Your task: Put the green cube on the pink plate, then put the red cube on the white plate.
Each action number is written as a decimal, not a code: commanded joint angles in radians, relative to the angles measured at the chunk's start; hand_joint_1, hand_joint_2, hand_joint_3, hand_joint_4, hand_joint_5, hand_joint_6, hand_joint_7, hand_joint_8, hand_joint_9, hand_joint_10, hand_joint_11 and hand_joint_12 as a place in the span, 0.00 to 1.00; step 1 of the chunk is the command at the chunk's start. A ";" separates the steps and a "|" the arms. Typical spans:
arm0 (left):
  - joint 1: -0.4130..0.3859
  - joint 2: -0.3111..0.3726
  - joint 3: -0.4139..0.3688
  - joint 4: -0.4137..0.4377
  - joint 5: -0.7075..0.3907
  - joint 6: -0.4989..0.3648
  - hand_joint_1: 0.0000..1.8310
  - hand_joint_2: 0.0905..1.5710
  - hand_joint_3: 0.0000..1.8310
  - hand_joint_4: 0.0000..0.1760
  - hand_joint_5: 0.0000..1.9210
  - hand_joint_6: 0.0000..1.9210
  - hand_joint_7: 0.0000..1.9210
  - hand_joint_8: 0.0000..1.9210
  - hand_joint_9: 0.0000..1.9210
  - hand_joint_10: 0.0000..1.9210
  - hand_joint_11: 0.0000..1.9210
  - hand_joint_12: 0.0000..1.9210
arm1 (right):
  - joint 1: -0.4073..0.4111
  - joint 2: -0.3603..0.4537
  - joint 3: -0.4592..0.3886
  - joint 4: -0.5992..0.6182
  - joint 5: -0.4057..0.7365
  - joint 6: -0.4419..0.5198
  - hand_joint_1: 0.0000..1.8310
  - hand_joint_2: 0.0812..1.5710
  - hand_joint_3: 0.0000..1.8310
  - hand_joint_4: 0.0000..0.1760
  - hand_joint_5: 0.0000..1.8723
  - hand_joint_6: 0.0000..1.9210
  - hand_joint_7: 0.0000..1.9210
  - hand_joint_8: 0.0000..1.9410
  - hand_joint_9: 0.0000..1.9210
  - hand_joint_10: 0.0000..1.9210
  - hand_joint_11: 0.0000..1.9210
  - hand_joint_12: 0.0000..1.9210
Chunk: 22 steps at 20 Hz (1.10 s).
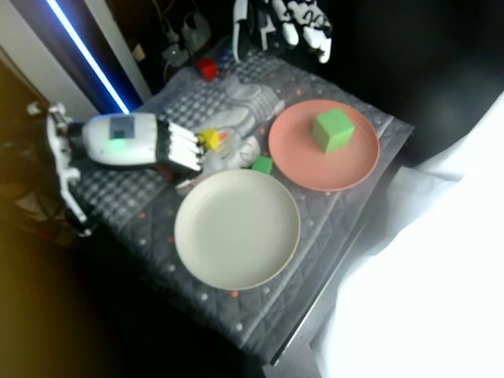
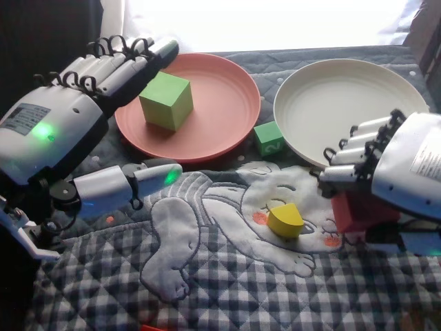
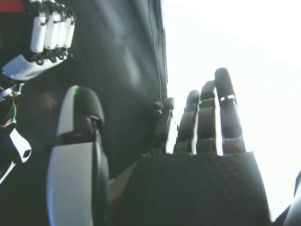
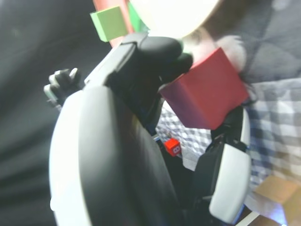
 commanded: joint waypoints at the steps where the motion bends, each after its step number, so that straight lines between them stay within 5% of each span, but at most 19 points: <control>1: -0.006 0.001 -0.003 0.018 -0.132 -0.003 0.29 0.69 0.00 0.55 0.03 0.00 0.03 0.00 0.06 0.01 0.00 0.52 | 0.017 0.012 -0.006 0.018 -0.153 -0.003 0.74 0.75 0.00 0.00 0.43 0.55 0.46 0.67 0.37 0.82 0.35 1.00; 3: -0.004 0.002 -0.003 0.016 -0.133 -0.003 0.29 0.70 0.00 0.60 0.03 0.00 0.05 0.01 0.08 0.02 0.00 0.55 | 0.023 0.038 -0.023 0.018 -0.203 -0.004 0.74 0.75 0.00 0.00 0.44 0.56 0.42 0.72 0.37 0.81 0.34 1.00; 4: -0.004 0.001 -0.003 0.014 -0.134 -0.003 0.30 0.68 0.00 0.74 0.04 0.00 0.07 0.01 0.08 0.02 0.00 0.56 | 0.028 0.049 -0.029 0.018 -0.222 -0.004 0.74 0.76 0.01 0.00 0.41 0.60 0.40 0.76 0.35 0.83 0.32 1.00; 7: -0.003 0.001 -0.003 0.014 -0.141 -0.003 0.29 0.69 0.00 0.86 0.04 0.00 0.05 0.00 0.07 0.01 0.00 0.55 | 0.052 0.059 -0.021 0.018 -0.240 -0.004 0.74 0.76 0.00 0.00 0.42 0.66 0.42 0.70 0.35 0.79 0.27 0.98; 10: -0.004 0.004 -0.010 0.016 -0.164 -0.003 0.29 0.70 0.00 0.81 0.05 0.00 0.07 0.01 0.08 0.01 0.00 0.58 | 0.101 0.024 0.044 0.018 -0.194 -0.004 0.73 0.76 0.00 0.00 0.41 0.70 0.41 0.68 0.35 0.79 0.24 0.99; 12: 0.002 0.008 -0.016 0.021 -0.190 -0.003 0.30 0.69 0.00 0.62 0.07 0.01 0.11 0.01 0.10 0.02 0.00 0.61 | 0.143 -0.012 0.096 0.018 -0.136 -0.004 0.74 0.75 0.00 0.00 0.43 0.65 0.46 0.64 0.36 0.77 0.23 0.98; 15: 0.003 0.007 -0.018 0.029 -0.212 -0.003 0.32 0.69 0.00 0.55 0.07 0.00 0.08 0.00 0.10 0.01 0.00 0.68 | 0.157 -0.061 0.177 0.018 -0.116 -0.004 0.73 0.76 0.00 0.00 0.44 0.64 0.42 0.70 0.32 0.81 0.17 1.00; 16: 0.002 0.006 -0.019 0.031 -0.214 -0.003 0.31 0.69 0.00 0.48 0.07 0.00 0.08 0.00 0.10 0.01 0.00 0.69 | 0.160 -0.072 0.195 0.018 -0.106 -0.004 0.66 0.76 0.00 0.00 0.45 0.63 0.40 0.72 0.29 0.78 0.16 0.99; 18: 0.003 0.007 -0.019 0.032 -0.219 -0.003 0.31 0.69 0.00 0.50 0.07 0.00 0.09 0.00 0.10 0.01 0.00 0.69 | 0.178 -0.100 0.234 0.018 -0.059 -0.004 0.71 0.77 0.01 0.00 0.44 0.62 0.40 0.73 0.30 0.82 0.16 1.00; 20: 0.003 0.007 -0.019 0.034 -0.220 -0.003 0.31 0.69 0.00 0.50 0.07 0.00 0.09 0.00 0.10 0.01 0.00 0.66 | 0.193 -0.115 0.263 0.018 -0.009 -0.004 0.64 0.77 0.01 0.00 0.44 0.64 0.36 0.77 0.24 0.80 0.09 1.00; 22: 0.003 0.006 -0.019 0.036 -0.222 -0.003 0.31 0.70 0.00 0.50 0.07 0.00 0.09 0.00 0.11 0.01 0.00 0.69 | 0.208 -0.131 0.291 0.018 0.035 -0.004 0.64 0.77 0.00 0.00 0.45 0.61 0.38 0.77 0.28 0.78 0.15 0.98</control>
